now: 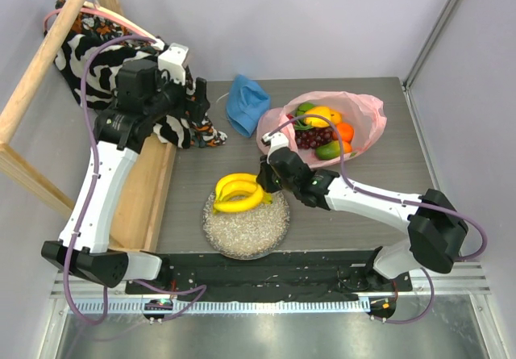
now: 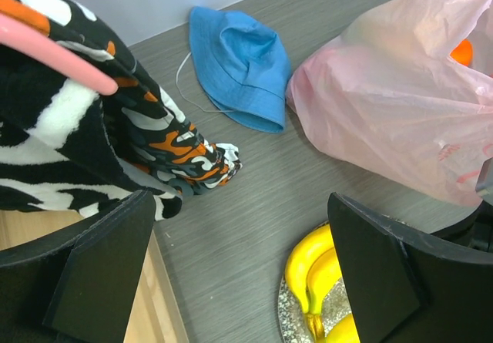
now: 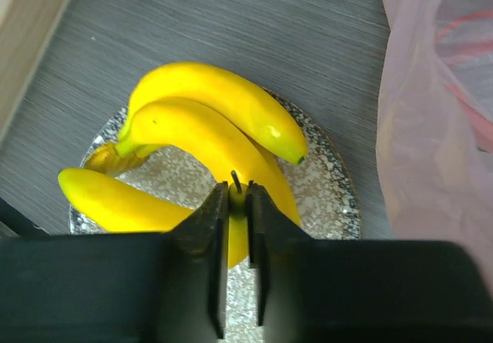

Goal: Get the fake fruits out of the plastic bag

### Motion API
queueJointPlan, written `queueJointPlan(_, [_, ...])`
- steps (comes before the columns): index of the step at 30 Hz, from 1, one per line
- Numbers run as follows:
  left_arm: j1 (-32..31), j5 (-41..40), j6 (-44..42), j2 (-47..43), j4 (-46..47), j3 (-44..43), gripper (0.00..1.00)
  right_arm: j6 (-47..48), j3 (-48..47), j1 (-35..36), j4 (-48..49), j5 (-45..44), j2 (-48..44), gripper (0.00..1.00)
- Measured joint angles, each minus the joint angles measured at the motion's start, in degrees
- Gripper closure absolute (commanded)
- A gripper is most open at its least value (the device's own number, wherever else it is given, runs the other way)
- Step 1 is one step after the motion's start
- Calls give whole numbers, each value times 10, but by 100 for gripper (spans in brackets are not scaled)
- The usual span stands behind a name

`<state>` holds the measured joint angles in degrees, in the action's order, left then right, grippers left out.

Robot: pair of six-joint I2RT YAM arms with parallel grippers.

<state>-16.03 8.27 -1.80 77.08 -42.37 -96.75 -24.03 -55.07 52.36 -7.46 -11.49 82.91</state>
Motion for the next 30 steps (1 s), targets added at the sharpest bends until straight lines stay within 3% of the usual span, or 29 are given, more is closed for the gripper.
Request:
queueJointPlan(2, [8,7,3,-3,0,5,0,-10,0,1,12,1,0,46])
queueJointPlan(4, [13,11,5,-6,0,9,0,-15,1,1,18,6,0,40])
queueJointPlan(9, [19,26,17,-12,-1,15,0,-5,3,1,18,44,-4,41])
queueJointPlan(15, [19,44,31,-16,1,15,0,105,4,0,-5,117,-51,55])
queueJointPlan(22, [19,54,38,-19,1,15,0,327,5,29,-51,267,-82,45])
queueJointPlan(30, [26,61,44,-30,1,14,0,458,15,80,-43,297,-7,37])
